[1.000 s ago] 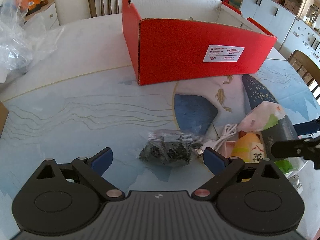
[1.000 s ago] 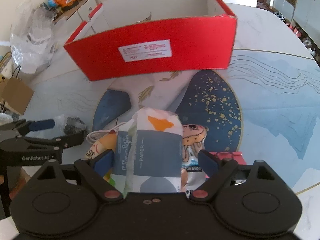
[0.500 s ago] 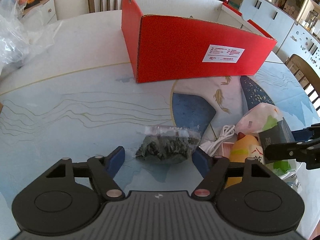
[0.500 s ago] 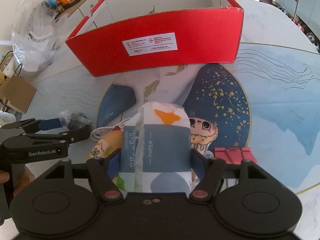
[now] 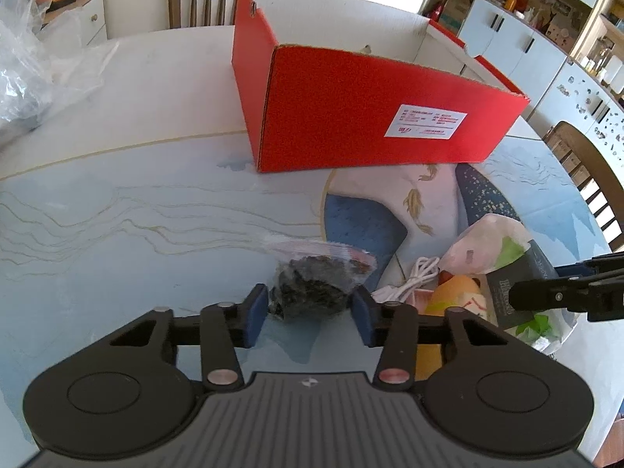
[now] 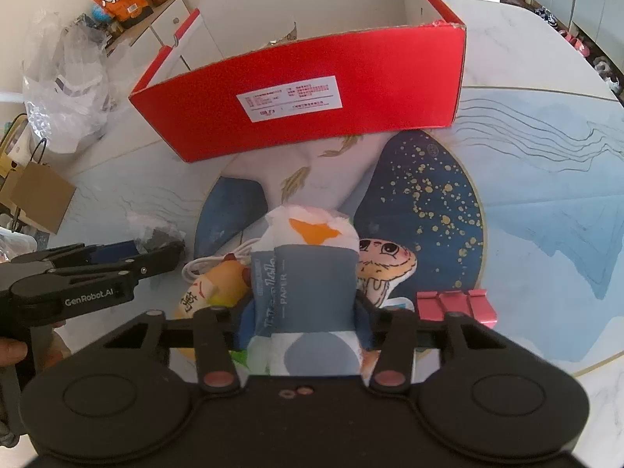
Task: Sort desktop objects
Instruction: 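Grasp the dark tea bag with left tool while right tool grasps paper pack, then lift both held items and carry them over the red box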
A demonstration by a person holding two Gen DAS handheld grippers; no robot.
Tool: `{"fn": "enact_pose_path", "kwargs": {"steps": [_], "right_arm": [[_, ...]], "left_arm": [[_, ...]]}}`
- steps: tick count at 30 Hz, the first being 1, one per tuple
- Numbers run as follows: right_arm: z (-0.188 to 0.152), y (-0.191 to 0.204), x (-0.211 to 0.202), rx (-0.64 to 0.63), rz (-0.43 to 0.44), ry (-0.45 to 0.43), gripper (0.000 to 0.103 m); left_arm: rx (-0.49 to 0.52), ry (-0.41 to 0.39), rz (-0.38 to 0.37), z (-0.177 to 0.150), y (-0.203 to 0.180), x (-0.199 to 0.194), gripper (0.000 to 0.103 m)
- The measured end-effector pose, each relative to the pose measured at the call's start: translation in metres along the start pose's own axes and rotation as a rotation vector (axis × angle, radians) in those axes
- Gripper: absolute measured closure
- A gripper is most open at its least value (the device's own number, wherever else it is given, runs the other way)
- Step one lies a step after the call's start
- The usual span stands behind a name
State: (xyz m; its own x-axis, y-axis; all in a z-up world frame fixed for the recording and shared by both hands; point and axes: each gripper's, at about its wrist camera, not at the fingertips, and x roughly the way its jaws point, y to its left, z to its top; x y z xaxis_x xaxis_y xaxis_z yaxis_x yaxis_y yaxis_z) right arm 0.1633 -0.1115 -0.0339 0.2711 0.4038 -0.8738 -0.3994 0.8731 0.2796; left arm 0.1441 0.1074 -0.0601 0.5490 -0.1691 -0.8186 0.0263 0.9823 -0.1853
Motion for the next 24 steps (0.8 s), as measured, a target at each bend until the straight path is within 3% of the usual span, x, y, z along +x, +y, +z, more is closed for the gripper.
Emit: {"fn": "enact_pose_path", "kwargs": {"steps": [4,24], "right_arm": [[0.002,-0.001,-0.009,0.0,0.008,-0.032,0.062],[0.009,-0.015,-0.046,0.077,0.061,-0.112,0.063]], "left_arm": [[0.025,-0.011,-0.002,0.0,-0.004,-0.003,0.069],[-0.024,-0.044,-0.055,0.005,-0.007,-0.026,0.072]]}}
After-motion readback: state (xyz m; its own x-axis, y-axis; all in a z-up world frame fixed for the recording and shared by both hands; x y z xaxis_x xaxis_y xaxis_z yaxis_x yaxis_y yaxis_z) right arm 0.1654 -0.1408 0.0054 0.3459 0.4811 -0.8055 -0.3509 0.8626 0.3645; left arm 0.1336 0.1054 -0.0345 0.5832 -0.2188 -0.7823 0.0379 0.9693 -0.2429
